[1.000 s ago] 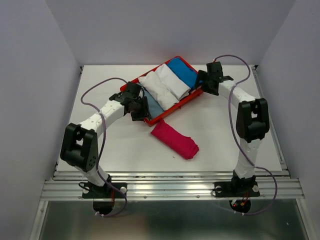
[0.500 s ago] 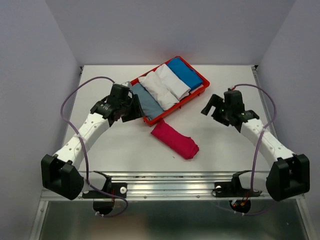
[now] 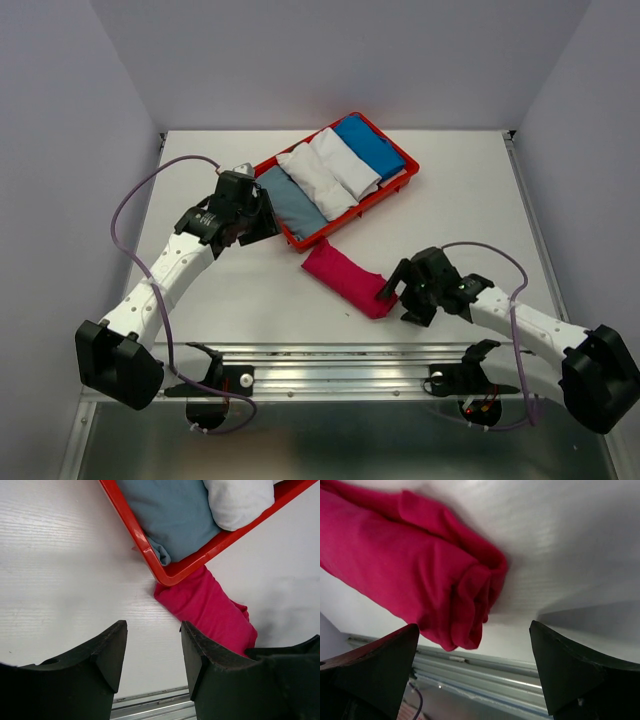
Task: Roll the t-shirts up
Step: Pick up the T-shirt from the center of the board.
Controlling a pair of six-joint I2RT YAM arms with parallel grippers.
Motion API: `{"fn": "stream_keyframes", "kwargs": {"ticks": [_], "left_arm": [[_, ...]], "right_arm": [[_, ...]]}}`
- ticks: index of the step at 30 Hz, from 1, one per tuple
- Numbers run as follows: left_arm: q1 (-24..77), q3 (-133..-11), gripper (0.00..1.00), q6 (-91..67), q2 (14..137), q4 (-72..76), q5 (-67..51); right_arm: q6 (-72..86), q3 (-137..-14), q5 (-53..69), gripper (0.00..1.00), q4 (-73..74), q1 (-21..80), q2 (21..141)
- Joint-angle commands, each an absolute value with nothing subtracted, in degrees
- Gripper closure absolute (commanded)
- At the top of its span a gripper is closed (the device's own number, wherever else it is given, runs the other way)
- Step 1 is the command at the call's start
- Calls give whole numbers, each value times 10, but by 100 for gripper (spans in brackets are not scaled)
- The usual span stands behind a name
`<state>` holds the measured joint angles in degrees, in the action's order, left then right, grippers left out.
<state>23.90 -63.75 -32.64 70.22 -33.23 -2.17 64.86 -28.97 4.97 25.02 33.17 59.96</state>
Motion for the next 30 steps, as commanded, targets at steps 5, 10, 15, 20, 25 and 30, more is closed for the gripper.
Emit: {"fn": "stream_keyframes", "kwargs": {"ticks": [5,10,15,20,25,30], "left_arm": [[238,-649,42,-329,690,-326,-7],[238,-655,43,-319,706,-330,-27],[238,-655,44,-323,709,-327,-29],[238,-648,44,-332,707,-315,-37],[238,-623,43,-334,703,-294,-46],[243,-578,43,-336,700,-280,-45]], "right_arm": [[788,-229,3,11,158,375,599],[800,-182,-37,19,91,375,610],[796,-178,-54,30,63,381,650],[786,-181,-79,45,53,381,676],[753,-188,-83,85,66,381,686],[705,-199,-87,99,130,381,668]]}}
